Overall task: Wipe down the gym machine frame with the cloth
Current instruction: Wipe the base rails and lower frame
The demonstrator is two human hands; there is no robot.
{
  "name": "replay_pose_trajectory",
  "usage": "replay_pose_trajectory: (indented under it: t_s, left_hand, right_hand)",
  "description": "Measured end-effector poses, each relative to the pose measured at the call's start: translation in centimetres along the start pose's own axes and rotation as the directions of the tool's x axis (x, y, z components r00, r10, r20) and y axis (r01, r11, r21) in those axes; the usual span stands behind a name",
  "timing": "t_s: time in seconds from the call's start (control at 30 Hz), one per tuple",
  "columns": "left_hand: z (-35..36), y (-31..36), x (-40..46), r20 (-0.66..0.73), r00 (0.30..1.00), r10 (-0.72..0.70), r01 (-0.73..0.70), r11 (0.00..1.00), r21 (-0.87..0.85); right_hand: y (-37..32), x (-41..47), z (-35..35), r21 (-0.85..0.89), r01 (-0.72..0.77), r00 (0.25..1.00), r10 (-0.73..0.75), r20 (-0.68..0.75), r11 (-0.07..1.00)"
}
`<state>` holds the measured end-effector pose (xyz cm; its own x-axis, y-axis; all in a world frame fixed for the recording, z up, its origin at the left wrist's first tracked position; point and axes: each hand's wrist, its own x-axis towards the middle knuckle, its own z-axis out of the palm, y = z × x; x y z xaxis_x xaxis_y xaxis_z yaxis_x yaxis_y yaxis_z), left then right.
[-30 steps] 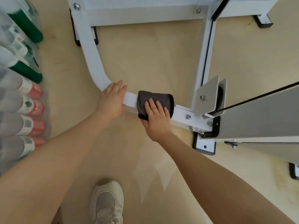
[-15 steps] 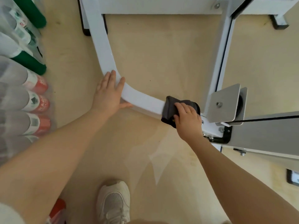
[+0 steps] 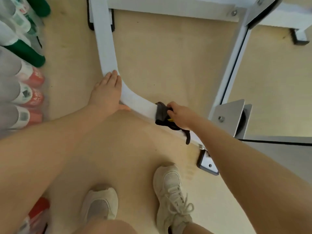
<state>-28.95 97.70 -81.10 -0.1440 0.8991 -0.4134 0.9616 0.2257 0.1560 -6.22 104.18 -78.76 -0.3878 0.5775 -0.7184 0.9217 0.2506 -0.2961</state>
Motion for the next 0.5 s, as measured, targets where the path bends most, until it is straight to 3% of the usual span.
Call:
replay_pose_trajectory:
  t_s: [0.17,0.33,0.5]
  left_hand:
    - [-0.2,-1.2,0.2,0.061,0.997,0.051,-0.053,0.998,0.046]
    - [-2.1,-1.6,0.0,0.160,0.986,0.049,-0.068,0.991,0.113]
    - [-2.4,-1.2,0.0,0.184,0.983,0.028,-0.011,0.996,-0.092]
  right_hand:
    - [-6.7,5.3,0.5,0.111,0.241,0.970,-0.242,-0.001,0.964]
    - [-5.3,5.1,-0.6,0.368,0.217,0.965,-0.255,0.056,0.904]
    - [-8.9,7.3,-0.8,0.424,0.291,0.943,-0.332,0.025,0.858]
